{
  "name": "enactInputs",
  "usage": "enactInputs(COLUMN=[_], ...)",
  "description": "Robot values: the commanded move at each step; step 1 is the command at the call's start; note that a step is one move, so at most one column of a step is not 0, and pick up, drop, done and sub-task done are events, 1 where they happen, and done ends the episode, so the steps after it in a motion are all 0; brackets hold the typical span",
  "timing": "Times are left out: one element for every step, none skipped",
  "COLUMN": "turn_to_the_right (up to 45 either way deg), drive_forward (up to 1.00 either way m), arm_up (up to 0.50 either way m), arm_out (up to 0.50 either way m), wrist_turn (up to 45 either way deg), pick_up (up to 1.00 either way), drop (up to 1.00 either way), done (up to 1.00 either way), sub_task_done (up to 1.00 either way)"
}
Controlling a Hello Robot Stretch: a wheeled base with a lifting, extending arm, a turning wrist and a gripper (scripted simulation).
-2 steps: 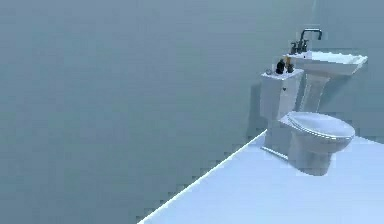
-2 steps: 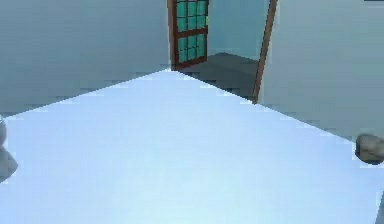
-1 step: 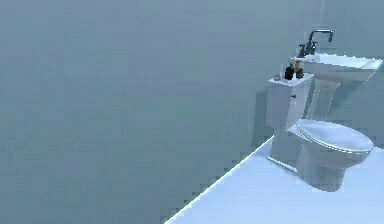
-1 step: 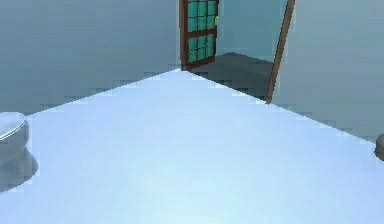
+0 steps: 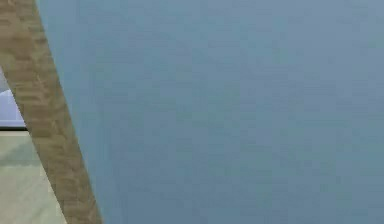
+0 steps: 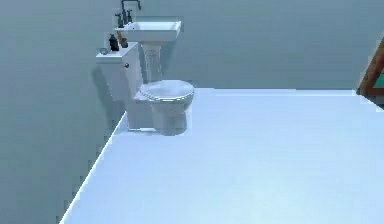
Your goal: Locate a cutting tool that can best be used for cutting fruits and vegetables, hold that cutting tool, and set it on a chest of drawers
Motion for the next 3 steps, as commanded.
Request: enactInputs(turn_to_the_right=[-39.0, 0.0, -45.0], drive_forward=[0.00, 0.40, 0.00], arm_up=[0.00, 0.00, 0.00], arm_out=[0.00, 0.00, 0.00], wrist_turn=[0.0, 0.0, 0.0], pick_up=[0.00, 0.00, 0.00], drop=[0.00, 0.00, 0.00], done=[0.00, 0.00, 0.00], sub_task_done=[0.00, 0.00, 0.00])
